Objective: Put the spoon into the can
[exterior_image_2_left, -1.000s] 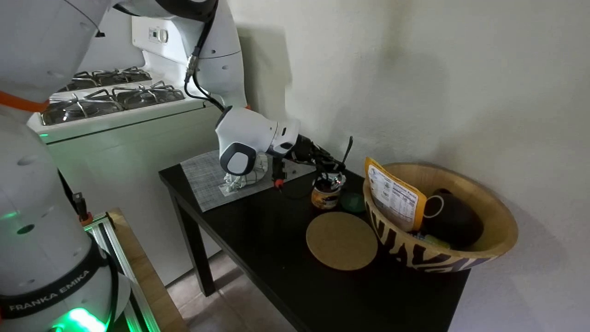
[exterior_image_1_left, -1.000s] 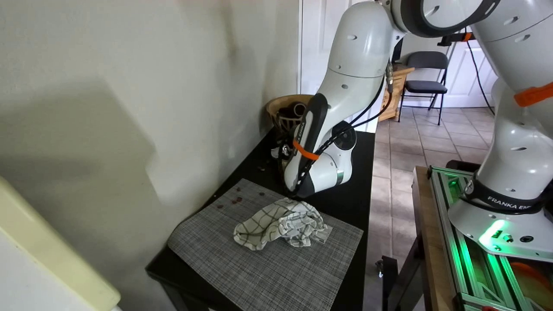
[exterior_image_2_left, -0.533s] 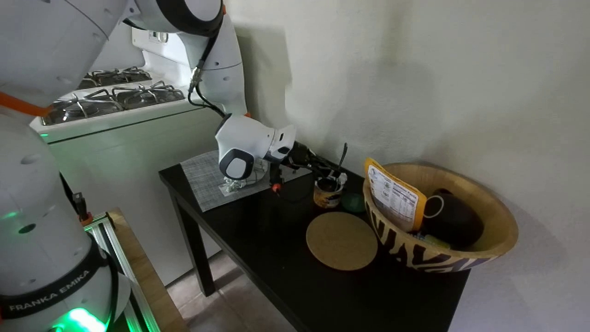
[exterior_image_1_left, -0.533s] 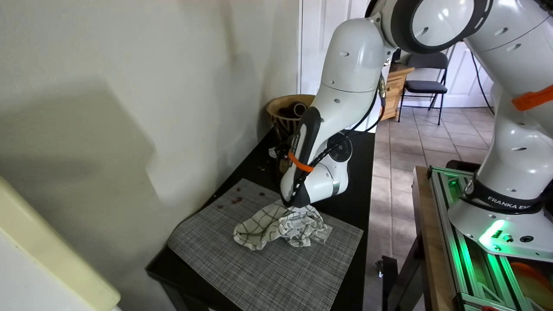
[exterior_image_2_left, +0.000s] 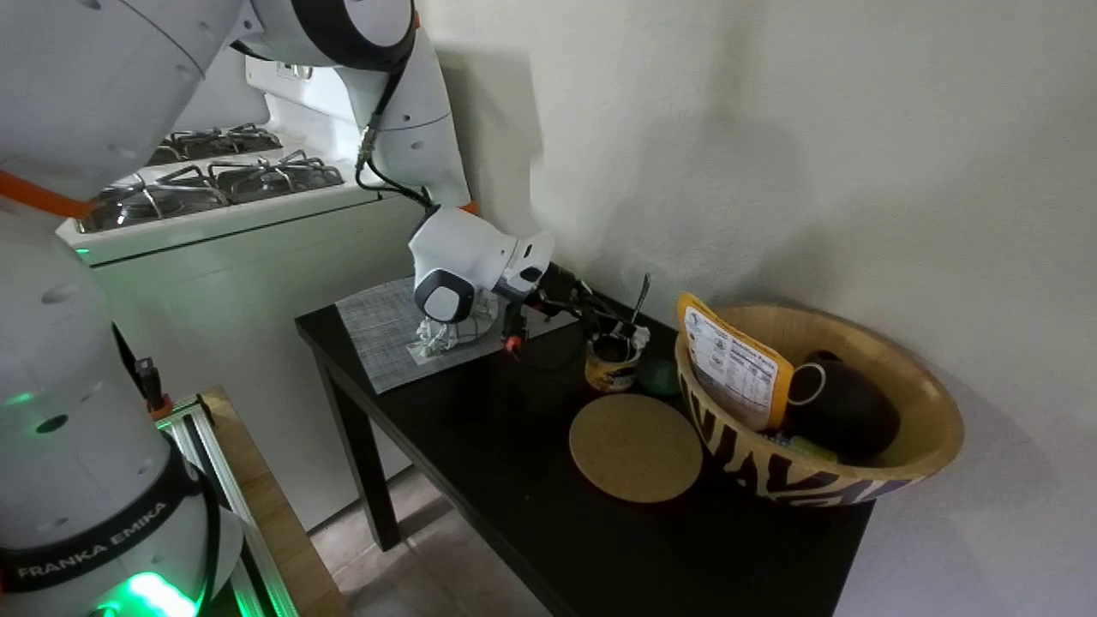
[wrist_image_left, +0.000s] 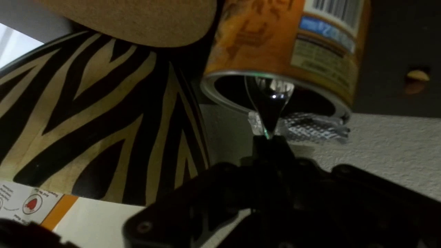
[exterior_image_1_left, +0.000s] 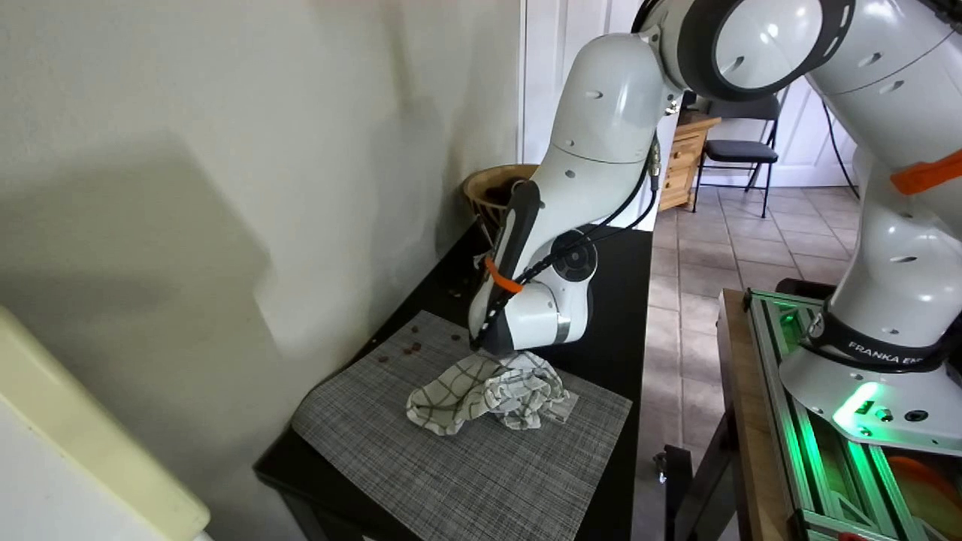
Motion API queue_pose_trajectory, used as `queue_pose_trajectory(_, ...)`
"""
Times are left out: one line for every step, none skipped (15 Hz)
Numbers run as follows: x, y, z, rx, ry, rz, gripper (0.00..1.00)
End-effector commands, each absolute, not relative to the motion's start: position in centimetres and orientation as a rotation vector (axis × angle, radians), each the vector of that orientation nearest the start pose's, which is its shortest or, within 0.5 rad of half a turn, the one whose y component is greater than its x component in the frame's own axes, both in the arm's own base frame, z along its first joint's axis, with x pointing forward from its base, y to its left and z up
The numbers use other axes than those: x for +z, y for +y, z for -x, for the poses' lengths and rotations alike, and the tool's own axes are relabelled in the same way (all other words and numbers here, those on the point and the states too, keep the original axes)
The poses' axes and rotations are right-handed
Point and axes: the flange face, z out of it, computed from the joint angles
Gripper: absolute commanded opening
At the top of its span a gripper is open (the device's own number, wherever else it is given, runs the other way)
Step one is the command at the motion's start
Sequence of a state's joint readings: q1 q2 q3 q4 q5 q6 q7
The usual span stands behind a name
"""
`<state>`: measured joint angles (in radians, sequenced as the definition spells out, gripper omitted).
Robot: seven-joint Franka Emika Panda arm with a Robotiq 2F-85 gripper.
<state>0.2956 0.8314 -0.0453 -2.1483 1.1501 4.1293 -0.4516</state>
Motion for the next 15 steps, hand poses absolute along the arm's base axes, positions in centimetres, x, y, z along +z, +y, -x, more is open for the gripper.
queue_pose_trajectory(13.7, -1.0, -50.8, 1.055, -0.700, -2.299, 0.02)
queue_pose_trajectory(13.8, -1.3, -51.0, 1.042, -0.729, -2.311, 0.02)
queue_pose_trajectory(13.9, -1.7, -51.2, 1.026, -0.757, -2.322, 0.02)
queue_pose_trajectory(14.1, -1.9, -51.4, 1.013, -0.781, -2.337, 0.02)
queue_pose_trajectory(14.3, -2.0, -51.6, 0.996, -0.803, -2.358, 0.02)
queue_pose_trajectory(14.3, -2.1, -51.7, 0.980, -0.826, -2.379, 0.02)
queue_pose_trajectory(14.5, -2.2, -51.8, 0.968, -0.847, -2.394, 0.02)
queue_pose_trajectory(14.7, -2.1, -51.9, 0.957, -0.861, -2.406, 0.02)
queue_pose_trajectory(14.8, -2.1, -51.8, 0.943, -0.869, -2.418, 0.02)
queue_pose_trajectory(14.9, -2.0, -51.8, 0.926, -0.871, -2.441, 0.02)
queue_pose_trajectory(15.0, -2.0, -51.8, 0.913, -0.871, -2.455, 0.02)
queue_pose_trajectory(15.1, -2.0, -51.7, 0.905, -0.877, -2.457, 0.02)
queue_pose_trajectory(15.4, -2.1, -51.6, 0.893, -0.881, -2.465, 0.32)
queue_pose_trajectory(15.7, -2.1, -51.4, 0.885, -0.889, -2.471, 0.33)
queue_pose_trajectory(16.0, -2.2, -51.1, 0.873, -0.896, -2.477, 0.39)
